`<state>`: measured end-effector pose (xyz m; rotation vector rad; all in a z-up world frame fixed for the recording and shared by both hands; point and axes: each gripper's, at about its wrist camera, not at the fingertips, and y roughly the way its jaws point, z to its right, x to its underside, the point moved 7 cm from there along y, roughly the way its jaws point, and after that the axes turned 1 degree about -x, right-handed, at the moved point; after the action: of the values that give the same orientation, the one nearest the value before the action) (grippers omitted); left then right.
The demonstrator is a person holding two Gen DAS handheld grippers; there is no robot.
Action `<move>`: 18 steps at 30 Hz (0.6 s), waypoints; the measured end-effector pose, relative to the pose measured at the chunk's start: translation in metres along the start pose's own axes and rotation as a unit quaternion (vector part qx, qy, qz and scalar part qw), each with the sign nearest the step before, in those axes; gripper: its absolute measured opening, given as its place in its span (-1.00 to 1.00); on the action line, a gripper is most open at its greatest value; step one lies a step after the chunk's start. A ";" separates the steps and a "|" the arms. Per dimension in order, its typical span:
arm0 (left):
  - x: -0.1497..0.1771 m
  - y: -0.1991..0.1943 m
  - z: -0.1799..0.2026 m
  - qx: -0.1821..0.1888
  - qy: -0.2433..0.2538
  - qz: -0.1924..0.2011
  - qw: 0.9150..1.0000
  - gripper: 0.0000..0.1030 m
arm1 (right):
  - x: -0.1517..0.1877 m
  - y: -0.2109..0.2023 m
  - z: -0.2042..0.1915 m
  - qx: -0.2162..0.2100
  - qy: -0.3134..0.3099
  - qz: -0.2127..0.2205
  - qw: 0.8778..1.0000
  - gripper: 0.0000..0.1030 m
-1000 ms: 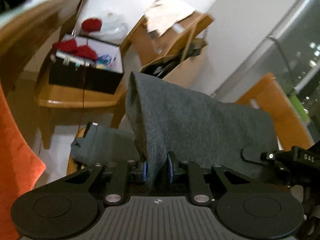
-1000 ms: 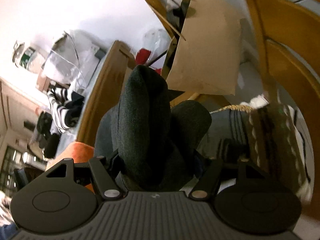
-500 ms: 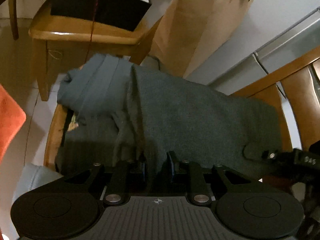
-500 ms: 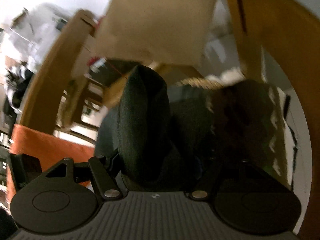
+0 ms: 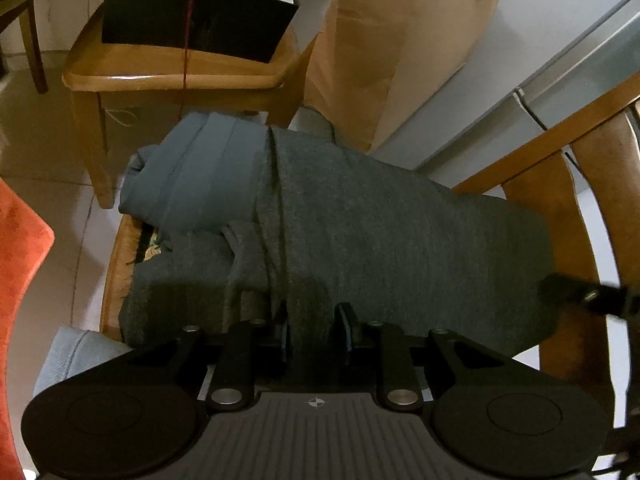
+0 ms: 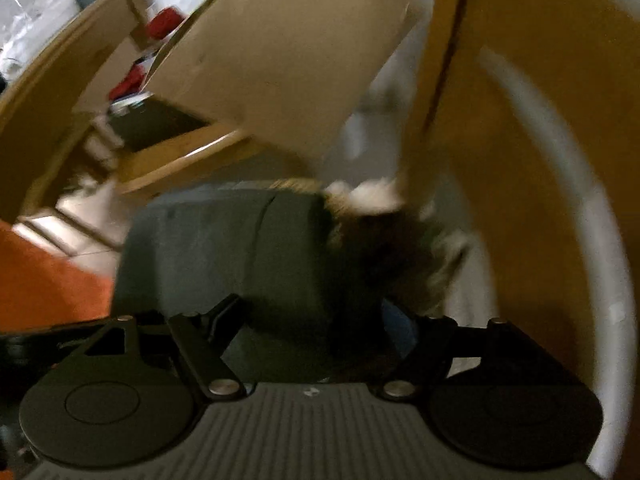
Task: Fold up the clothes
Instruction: 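Carry the garment with both grippers and lower it onto the chair seat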
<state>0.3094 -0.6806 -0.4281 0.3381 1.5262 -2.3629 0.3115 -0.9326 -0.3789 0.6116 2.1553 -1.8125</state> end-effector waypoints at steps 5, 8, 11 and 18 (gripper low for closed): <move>0.004 -0.004 0.004 -0.014 -0.001 0.010 1.000 -0.47 | -0.018 -0.027 -0.015 0.002 -0.071 0.047 0.996 -0.38; 0.002 -0.006 0.006 -0.022 -0.002 0.016 1.000 -0.47 | -0.021 -0.025 -0.035 -0.040 -0.102 0.039 0.993 -0.66; 0.000 -0.019 0.007 -0.023 -0.007 0.023 0.999 -0.47 | -0.009 0.001 -0.049 -0.048 -0.124 0.006 0.991 -0.66; 0.002 -0.085 0.011 -0.019 0.014 0.054 0.998 -0.47 | 0.026 0.054 -0.020 0.010 -0.093 -0.043 0.995 -0.49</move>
<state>0.2753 -0.6580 -0.3534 0.4343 1.5234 -2.2517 0.3154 -0.9022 -0.4339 0.3425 2.0722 -1.8559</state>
